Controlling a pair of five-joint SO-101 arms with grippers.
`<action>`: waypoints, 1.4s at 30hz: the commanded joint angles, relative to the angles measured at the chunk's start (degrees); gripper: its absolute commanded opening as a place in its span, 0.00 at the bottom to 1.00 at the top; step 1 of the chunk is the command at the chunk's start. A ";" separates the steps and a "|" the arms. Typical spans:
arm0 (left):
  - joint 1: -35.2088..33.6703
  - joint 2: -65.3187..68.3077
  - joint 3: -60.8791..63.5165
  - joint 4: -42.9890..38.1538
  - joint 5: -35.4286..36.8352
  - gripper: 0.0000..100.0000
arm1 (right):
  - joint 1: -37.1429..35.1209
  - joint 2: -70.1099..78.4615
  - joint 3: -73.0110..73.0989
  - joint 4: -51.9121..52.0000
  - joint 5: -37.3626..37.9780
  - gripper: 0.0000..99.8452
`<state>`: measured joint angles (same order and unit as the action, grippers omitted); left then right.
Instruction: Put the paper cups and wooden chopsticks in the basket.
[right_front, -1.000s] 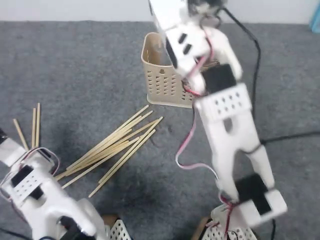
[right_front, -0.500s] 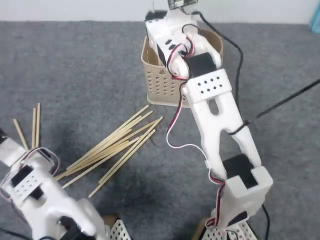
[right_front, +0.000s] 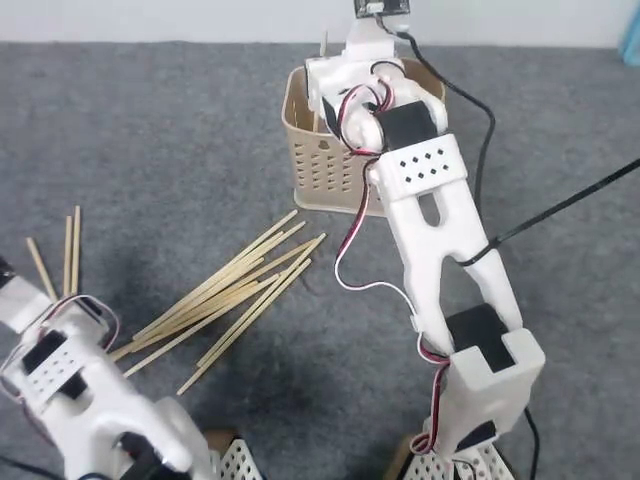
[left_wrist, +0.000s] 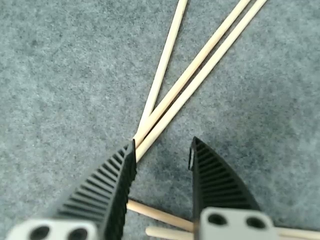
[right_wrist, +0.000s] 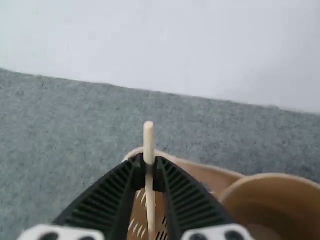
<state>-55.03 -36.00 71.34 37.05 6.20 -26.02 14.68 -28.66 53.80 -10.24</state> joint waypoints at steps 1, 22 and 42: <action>0.00 0.35 -0.84 -1.23 0.18 0.17 | -2.07 -0.92 -1.93 3.74 -0.62 0.08; 0.00 0.35 -0.84 -1.23 0.18 0.17 | -3.03 -30.55 -1.85 10.68 -0.70 0.19; -0.44 0.44 -18.59 12.40 -3.69 0.17 | 1.98 -49.10 25.49 45.49 0.44 0.02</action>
<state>-55.03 -35.47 60.18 44.26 3.56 -25.14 -29.01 -11.60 100.13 -10.42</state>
